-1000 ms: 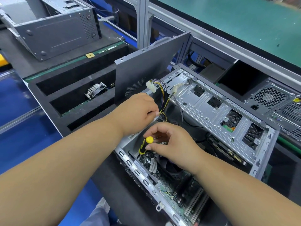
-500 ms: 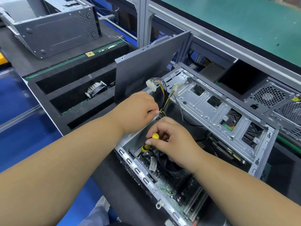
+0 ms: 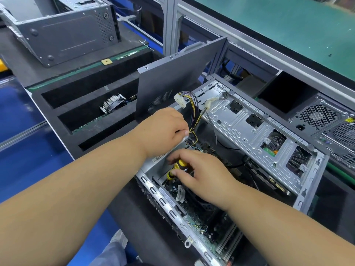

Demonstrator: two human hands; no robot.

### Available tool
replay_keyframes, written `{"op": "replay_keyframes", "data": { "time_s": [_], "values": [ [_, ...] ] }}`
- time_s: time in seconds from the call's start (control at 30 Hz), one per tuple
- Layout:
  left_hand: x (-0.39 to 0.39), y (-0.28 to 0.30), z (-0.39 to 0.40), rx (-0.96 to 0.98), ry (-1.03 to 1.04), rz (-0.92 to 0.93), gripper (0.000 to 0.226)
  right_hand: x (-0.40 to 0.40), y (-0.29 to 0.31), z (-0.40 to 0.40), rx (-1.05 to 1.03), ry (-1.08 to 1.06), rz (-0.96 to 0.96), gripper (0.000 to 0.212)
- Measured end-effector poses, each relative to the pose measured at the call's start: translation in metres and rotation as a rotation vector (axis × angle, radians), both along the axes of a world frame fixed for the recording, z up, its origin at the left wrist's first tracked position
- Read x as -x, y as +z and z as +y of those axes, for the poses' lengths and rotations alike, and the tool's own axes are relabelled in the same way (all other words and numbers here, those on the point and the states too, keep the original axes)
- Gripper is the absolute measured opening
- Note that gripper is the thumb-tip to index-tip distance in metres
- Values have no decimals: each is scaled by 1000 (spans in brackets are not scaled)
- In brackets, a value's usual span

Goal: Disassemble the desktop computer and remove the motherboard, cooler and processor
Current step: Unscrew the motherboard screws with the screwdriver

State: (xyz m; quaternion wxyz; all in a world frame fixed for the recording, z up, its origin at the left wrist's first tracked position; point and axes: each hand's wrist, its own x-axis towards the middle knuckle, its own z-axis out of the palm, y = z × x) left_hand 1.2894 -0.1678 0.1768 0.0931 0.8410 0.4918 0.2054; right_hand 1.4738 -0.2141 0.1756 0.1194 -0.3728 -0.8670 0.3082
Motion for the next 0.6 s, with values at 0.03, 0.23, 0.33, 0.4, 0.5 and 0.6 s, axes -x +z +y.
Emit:
{"op": "replay_keyframes", "data": {
  "time_s": [0.03, 0.23, 0.33, 0.4, 0.5, 0.6],
  "values": [
    [0, 0, 0, -1, 1, 1, 20, 0, 0, 0, -24, 6, -39, 26],
    [-1, 0, -1, -8, -1, -11, 19, 0, 3, -2, 0, 26, -54, 32],
    [-1, 1, -1, -17, -2, -20, 18, 0, 3, -2, 11, 45, -41, 36],
    [0, 1, -1, -16, 1, -22, 18, 1, 2, -3, 4, 79, -51, 36],
    [-1, 2, -2, -8, 1, -20, 19, 3, 0, -3, -78, 122, -80, 30],
    [-1, 3, -2, -14, -4, -22, 18, 4, 0, -1, -167, 113, -131, 37]
  ]
}}
